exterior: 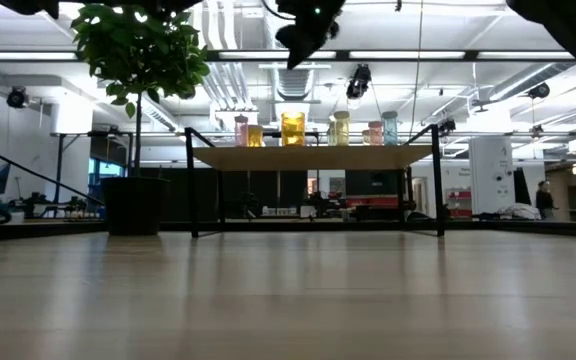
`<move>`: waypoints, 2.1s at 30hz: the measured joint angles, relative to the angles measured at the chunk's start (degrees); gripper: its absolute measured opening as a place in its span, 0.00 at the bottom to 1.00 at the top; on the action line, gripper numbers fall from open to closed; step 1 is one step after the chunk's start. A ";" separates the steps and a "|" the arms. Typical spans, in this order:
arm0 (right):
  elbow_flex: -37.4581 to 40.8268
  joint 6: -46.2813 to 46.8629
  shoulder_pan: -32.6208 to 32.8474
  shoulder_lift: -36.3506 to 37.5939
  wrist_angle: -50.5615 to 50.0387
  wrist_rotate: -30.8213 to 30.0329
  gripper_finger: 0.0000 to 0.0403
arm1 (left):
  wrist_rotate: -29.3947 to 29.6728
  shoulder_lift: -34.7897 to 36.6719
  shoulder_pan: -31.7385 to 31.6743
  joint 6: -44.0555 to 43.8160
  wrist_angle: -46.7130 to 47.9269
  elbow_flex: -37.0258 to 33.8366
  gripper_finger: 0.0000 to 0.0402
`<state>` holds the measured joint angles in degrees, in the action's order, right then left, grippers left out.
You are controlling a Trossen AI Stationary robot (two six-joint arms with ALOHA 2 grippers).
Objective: Pick and place medicine bottles onto shelf by color
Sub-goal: Put the red pill bottle on the shelf
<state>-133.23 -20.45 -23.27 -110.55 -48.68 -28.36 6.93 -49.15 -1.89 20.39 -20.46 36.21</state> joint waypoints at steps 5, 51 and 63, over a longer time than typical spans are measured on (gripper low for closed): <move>-0.02 23.50 0.00 0.05 -6.81 8.82 0.28 | 3.62 0.10 -0.02 0.04 0.08 -0.02 0.40; 7.08 47.53 -3.01 -6.72 -9.11 23.46 0.39 | 4.03 5.86 -0.01 -0.07 5.48 -0.02 0.40; 7.08 47.50 -3.62 -9.13 -9.82 24.35 0.39 | 4.03 5.73 -0.01 1.02 5.68 -0.02 0.40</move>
<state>-126.15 27.05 -26.88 -119.68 -58.50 -4.01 10.96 -43.41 -1.90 21.41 -14.79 36.18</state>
